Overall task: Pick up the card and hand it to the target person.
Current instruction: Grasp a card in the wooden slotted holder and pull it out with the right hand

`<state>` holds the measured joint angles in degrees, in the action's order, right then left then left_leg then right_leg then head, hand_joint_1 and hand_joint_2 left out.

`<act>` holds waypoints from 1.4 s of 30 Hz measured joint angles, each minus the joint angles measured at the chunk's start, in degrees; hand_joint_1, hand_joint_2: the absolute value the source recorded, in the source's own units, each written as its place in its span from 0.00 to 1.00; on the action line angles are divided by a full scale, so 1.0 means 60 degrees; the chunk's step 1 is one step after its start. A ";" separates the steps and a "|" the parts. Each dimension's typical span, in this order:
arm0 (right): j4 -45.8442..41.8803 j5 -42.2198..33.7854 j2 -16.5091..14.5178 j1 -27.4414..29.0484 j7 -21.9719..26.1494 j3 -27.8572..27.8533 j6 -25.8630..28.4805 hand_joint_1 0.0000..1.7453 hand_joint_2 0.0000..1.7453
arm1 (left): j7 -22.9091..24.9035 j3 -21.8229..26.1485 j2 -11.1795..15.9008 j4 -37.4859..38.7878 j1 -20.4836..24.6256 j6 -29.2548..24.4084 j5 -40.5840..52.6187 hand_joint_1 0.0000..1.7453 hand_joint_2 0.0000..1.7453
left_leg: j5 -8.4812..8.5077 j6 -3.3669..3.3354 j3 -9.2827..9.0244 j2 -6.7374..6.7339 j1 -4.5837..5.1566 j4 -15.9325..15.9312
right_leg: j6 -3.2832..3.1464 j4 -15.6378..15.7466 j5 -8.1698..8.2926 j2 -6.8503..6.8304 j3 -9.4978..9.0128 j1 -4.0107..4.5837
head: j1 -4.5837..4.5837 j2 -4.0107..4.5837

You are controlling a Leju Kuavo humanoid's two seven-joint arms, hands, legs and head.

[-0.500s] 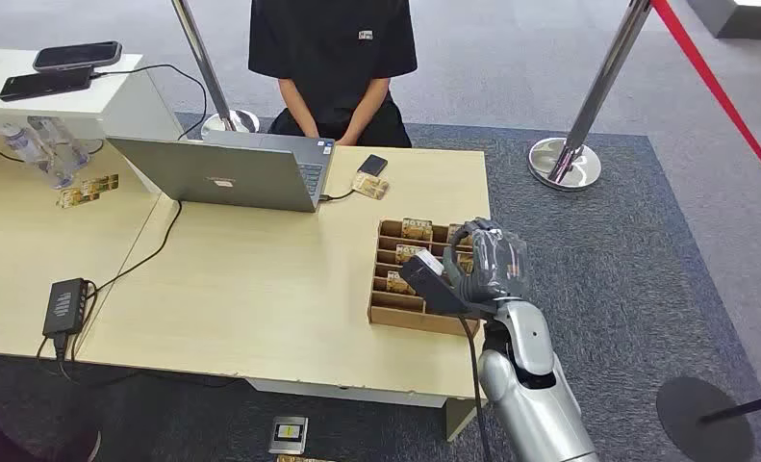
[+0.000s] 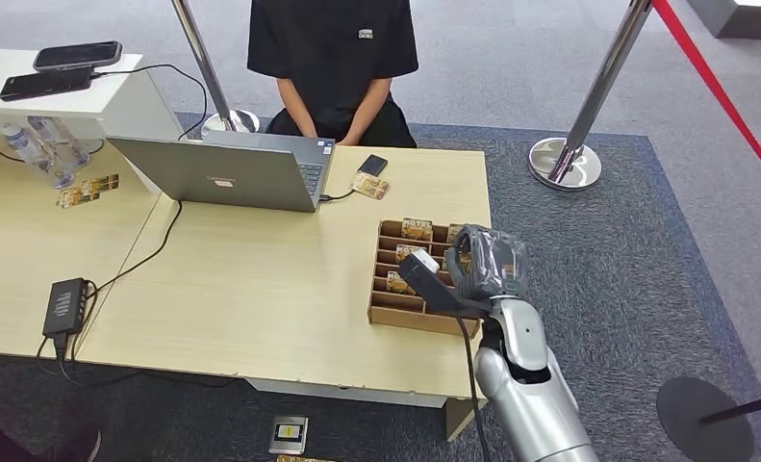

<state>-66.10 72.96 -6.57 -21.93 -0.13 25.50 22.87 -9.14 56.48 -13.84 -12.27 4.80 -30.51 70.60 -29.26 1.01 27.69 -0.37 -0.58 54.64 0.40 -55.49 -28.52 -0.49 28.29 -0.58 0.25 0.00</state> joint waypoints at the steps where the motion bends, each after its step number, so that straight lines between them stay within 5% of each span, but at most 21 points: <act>1: 0.0039 0.0043 -0.0011 -0.0008 -0.0040 -0.0007 0.0003 0.72 1.00 | -0.0001 0.0000 0.0000 0.0001 0.0000 0.0000 0.0006 0.00 0.00 | 0.0000 0.0000 0.0000 0.0000 0.0000 0.0000 | 0.0000 0.0000 0.0000 0.0000 0.0000 0.0000 | 0.0001 0.0000; 12: 0.0286 0.0306 -0.0084 -0.0043 -0.0346 -0.0122 -0.0012 0.51 1.00 | -0.0038 0.0000 0.0000 0.0001 0.0005 0.0013 0.0076 0.00 0.00 | 0.0000 0.0000 0.0000 0.0000 0.0000 0.0000 | -0.0001 0.0000 0.0001 0.0000 0.0000 0.0000 | 0.0001 0.0000; 25: 0.0665 0.0464 -0.0239 -0.0325 -0.0573 -0.0281 -0.0221 0.60 1.00 | 0.0001 0.0000 0.0000 0.0001 0.0023 0.0087 0.0116 0.00 0.00 | 0.0001 0.0000 -0.0001 0.0000 0.0000 0.0000 | -0.0001 0.0000 0.0004 0.0000 0.0000 0.0000 | 0.0000 0.0000; 42: 0.1587 0.0618 -0.0382 -0.0841 -0.0763 -0.0474 -0.0200 0.56 1.00 | 0.0000 0.0000 0.0000 -0.0002 0.0036 0.0102 0.0066 0.00 0.00 | 0.0002 0.0000 -0.0001 0.0000 0.0000 0.0001 | -0.0001 -0.0001 0.0005 0.0000 0.0000 0.0000 | -0.0001 0.0000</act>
<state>-56.58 76.67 -8.86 -26.98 -4.71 22.65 21.67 -9.14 56.48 -13.84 -12.28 5.02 -29.90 71.00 -29.25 1.00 27.68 -0.37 -0.58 54.65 0.39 -55.49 -28.49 -0.49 28.29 -0.58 0.25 0.00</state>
